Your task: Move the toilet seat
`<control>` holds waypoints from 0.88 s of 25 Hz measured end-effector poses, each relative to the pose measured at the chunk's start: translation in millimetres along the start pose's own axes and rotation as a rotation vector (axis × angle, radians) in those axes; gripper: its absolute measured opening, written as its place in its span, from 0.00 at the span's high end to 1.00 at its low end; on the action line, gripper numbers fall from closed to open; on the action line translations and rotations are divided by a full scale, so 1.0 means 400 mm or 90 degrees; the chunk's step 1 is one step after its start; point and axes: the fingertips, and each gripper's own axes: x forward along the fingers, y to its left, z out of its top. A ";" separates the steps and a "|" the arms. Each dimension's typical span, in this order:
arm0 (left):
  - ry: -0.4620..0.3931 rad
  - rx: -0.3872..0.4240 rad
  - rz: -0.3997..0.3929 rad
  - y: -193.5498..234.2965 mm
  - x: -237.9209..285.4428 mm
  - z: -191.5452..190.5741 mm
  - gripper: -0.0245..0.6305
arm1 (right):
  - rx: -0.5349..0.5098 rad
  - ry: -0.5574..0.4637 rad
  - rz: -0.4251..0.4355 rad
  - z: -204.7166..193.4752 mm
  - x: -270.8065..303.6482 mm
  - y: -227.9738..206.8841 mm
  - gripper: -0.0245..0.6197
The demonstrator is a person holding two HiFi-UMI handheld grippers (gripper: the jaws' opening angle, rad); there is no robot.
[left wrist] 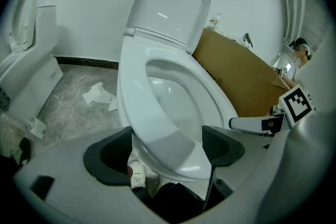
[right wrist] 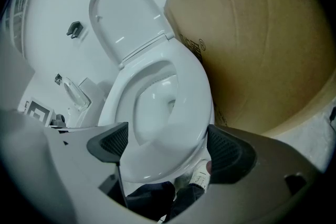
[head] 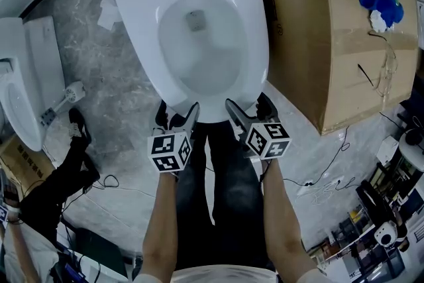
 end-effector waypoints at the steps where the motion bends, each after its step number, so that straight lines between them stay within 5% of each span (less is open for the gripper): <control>1: 0.000 0.000 0.000 0.000 -0.003 0.002 0.33 | 0.000 0.000 0.002 0.002 -0.003 0.002 0.27; 22: -0.023 0.004 0.000 -0.041 -0.098 0.070 0.33 | 0.001 -0.026 0.026 0.073 -0.112 0.061 0.27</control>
